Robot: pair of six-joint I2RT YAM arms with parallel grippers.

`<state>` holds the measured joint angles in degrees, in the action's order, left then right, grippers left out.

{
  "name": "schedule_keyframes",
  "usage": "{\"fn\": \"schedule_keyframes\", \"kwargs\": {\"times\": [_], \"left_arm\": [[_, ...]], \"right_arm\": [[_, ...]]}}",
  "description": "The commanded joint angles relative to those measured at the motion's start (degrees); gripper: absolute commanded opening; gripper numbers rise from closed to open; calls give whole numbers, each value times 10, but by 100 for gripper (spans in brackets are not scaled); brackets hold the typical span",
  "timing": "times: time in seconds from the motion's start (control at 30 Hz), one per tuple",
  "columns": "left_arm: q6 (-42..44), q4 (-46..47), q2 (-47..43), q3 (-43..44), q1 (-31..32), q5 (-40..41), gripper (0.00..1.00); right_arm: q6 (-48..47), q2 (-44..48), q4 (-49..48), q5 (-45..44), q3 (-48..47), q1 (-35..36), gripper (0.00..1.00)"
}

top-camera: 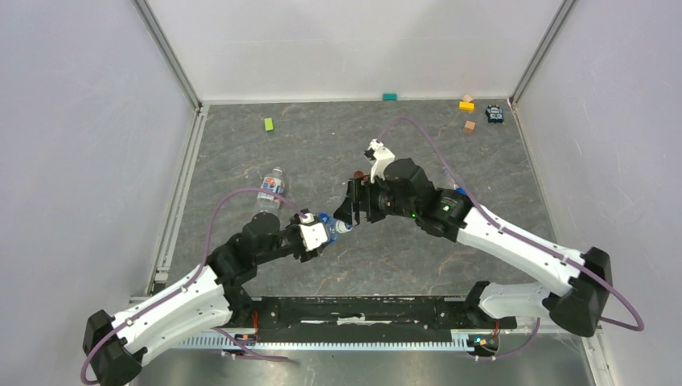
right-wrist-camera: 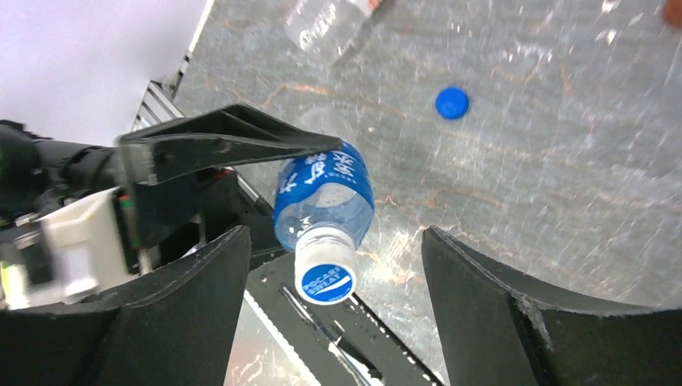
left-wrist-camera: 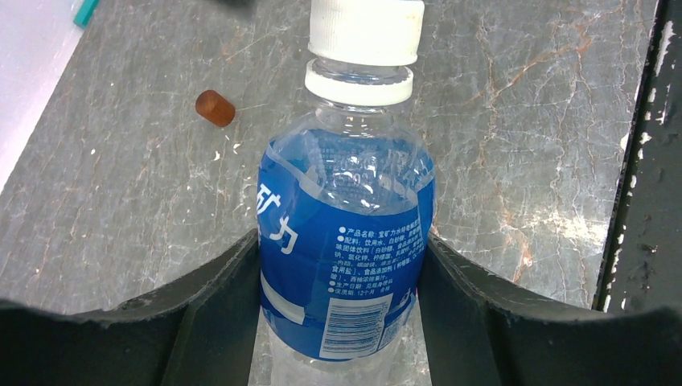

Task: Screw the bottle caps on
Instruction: Screw the bottle cap onto the plastic bottle.

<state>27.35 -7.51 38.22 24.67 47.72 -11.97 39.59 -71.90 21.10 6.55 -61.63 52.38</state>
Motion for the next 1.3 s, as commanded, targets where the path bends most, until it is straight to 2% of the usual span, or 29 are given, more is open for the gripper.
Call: {"fn": "schedule_keyframes", "kwargs": {"times": [0.0, 0.17, 0.33, 0.4, 0.43, 0.53, 0.67, 0.83, 0.97, 1.27], "left_arm": [[13, 28, 6, 18, 3, -14, 2], [7, 28, 10, 18, 3, -17, 2], [4, 29, 11, 20, 2, -18, 2], [0, 28, 10, 22, 2, -19, 2], [-3, 28, 10, 23, 3, -20, 2], [-16, 34, 6, 24, 3, -29, 2], [-30, 49, 4, 22, 3, -50, 2], [-47, 66, 3, 20, 3, -89, 2], [-54, 73, 4, 20, 3, -101, 2], [-65, 90, 9, 21, 3, -123, 2]], "right_arm": [[-75, 58, -31, -33, -31, -1, 85], [-193, 99, -68, 0, -14, -3, 89], [-258, 182, -177, -2, 90, -3, 77], [-303, 218, -242, -8, 133, -4, 86], [-325, 227, -248, -16, 142, -4, 97], [-440, 236, -234, 34, 145, -4, 98], [-541, 249, -224, 111, 167, -4, 98], [-677, 251, -150, 216, 164, -4, 98], [-719, 248, -128, 267, 161, -3, 96], [-751, 191, -82, 308, 122, -4, 77]]}}
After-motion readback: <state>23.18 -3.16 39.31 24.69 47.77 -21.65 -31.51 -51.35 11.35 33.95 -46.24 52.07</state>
